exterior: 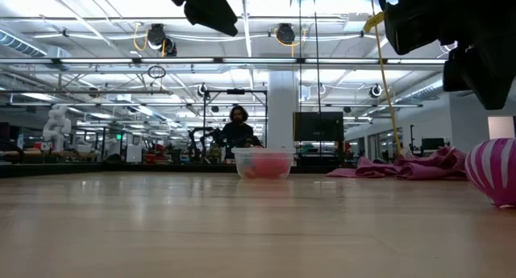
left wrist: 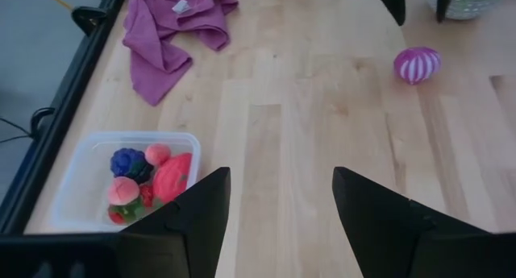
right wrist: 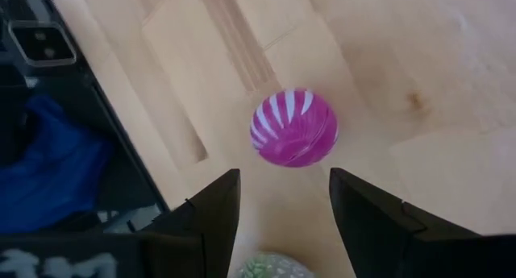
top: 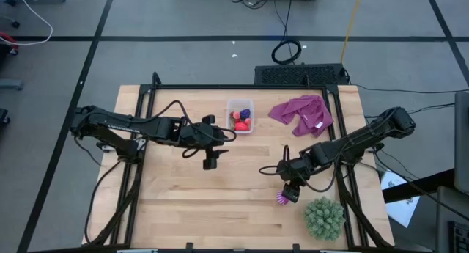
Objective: Pick and placing Produce into tupperware
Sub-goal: Put the purple onion into the transparent bin
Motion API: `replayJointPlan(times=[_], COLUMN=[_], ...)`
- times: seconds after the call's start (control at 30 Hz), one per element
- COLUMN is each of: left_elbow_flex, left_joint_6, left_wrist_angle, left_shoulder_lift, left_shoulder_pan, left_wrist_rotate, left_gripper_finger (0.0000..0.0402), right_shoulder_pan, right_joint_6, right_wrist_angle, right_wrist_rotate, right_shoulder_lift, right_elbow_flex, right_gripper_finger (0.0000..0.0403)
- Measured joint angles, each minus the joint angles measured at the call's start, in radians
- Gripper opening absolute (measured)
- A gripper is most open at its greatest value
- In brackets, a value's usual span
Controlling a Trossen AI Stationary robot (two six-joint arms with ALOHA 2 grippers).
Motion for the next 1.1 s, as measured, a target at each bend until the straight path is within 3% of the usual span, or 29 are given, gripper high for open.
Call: replayJointPlan(times=[0.57,1.1], left_elbow_flex=[0.0,0.0], left_joint_6=[-0.001,-0.003], left_wrist_angle=[0.001,0.001], left_shoulder_lift=[0.0,0.0], left_shoulder_pan=[0.0,0.0], left_wrist_rotate=[-0.031,-0.031], left_gripper_finger=[0.0225,0.0225], right_shoulder_pan=[-0.002,-0.001], right_joint_6=[0.012,0.063], right_wrist_angle=[0.0,0.049], right_wrist_rotate=[-0.035,-0.046], right_shoulder_lift=[0.0,0.001], right_elbow_flex=[0.0,-0.046], right_gripper_finger=[0.0185,0.0292])
